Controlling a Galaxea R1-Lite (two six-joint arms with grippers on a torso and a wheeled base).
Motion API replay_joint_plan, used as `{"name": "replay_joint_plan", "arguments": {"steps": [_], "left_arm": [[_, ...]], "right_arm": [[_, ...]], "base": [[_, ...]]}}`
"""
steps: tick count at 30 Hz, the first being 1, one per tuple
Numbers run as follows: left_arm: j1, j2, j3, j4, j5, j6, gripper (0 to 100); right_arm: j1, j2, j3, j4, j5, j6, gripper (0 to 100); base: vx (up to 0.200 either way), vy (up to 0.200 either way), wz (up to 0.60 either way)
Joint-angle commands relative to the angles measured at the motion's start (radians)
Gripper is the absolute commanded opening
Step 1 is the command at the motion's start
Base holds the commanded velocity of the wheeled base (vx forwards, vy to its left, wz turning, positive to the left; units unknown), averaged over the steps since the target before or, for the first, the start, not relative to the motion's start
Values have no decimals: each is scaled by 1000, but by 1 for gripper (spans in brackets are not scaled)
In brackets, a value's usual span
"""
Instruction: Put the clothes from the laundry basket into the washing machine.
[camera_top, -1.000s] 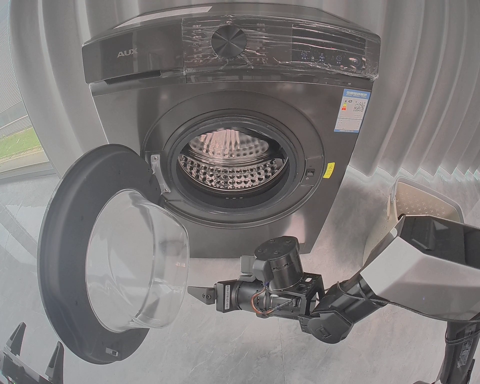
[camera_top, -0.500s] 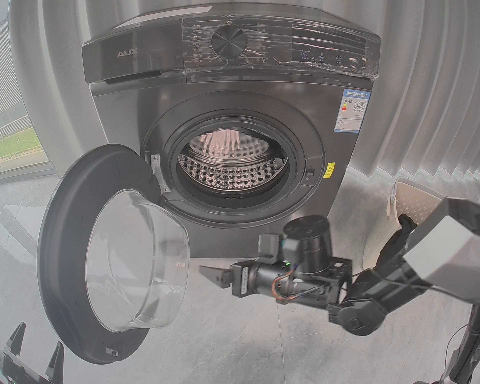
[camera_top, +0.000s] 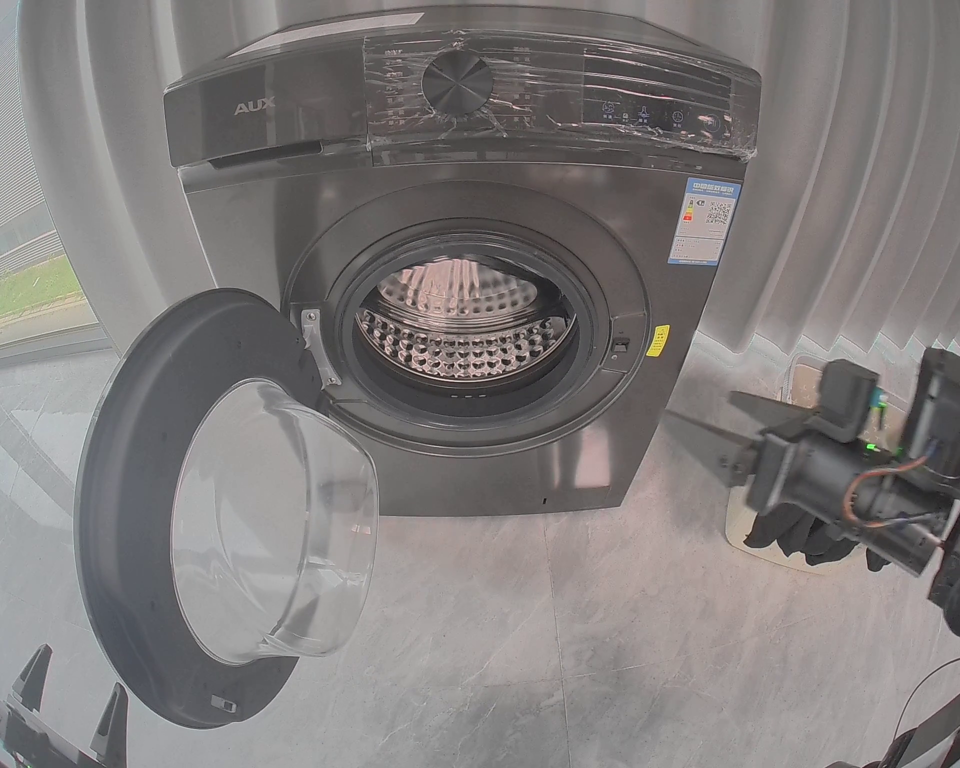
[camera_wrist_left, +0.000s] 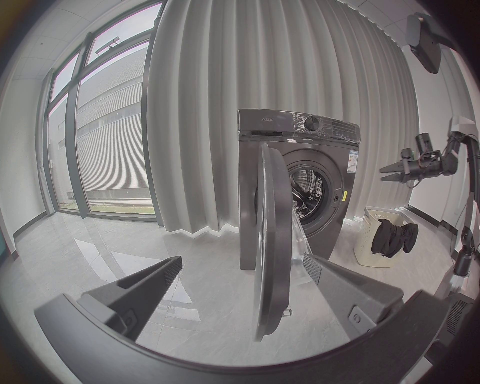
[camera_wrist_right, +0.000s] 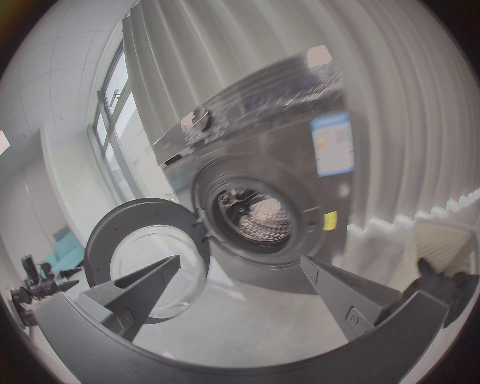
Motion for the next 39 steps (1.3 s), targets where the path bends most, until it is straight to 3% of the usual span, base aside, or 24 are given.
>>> {"name": "replay_joint_plan", "arguments": {"steps": [1, 5, 12, 15, 20, 22, 23, 25, 26, 32, 39], "left_arm": [[0, -18, 18, 0, 0, 0, 100], [0, -18, 18, 0, 0, 0, 100], [0, -18, 18, 0, 0, 1, 100], [0, -18, 18, 0, 0, 1, 100], [0, -18, 18, 0, 0, 1, 100], [0, -18, 18, 0, 0, 1, 100], [0, -18, 18, 0, 0, 1, 100], [0, -18, 18, 0, 0, 1, 100], [0, -18, 18, 0, 0, 1, 100], [0, -18, 18, 0, 1, 1, 100], [0, -18, 18, 0, 1, 0, 100]], "right_arm": [[-254, -410, 251, 6, 10, -120, 100], [-339, -587, 355, 6, 30, -128, 100], [-424, -829, 492, 18, 38, -140, 100], [-485, -909, 540, 63, 91, -180, 100], [-616, -1147, 540, 333, 217, -208, 100], [-628, -1176, 540, 366, 229, -212, 100], [-663, -1289, 540, 484, 274, -217, 100], [-663, -1289, 540, 484, 274, -217, 100], [-666, -1368, 540, 576, 298, -214, 100], [-663, -1354, 540, 644, 305, -209, 100], [-652, -1358, 533, 635, 320, -224, 100]], "base": [[0, 0, 0], [0, 0, 0], [0, 0, 0], [0, 0, 0], [0, 0, 0], [0, 0, 0], [0, 0, 0], [0, -100, 0], [0, -200, 0], [0, -200, 0], [0, -29, 0]]}}
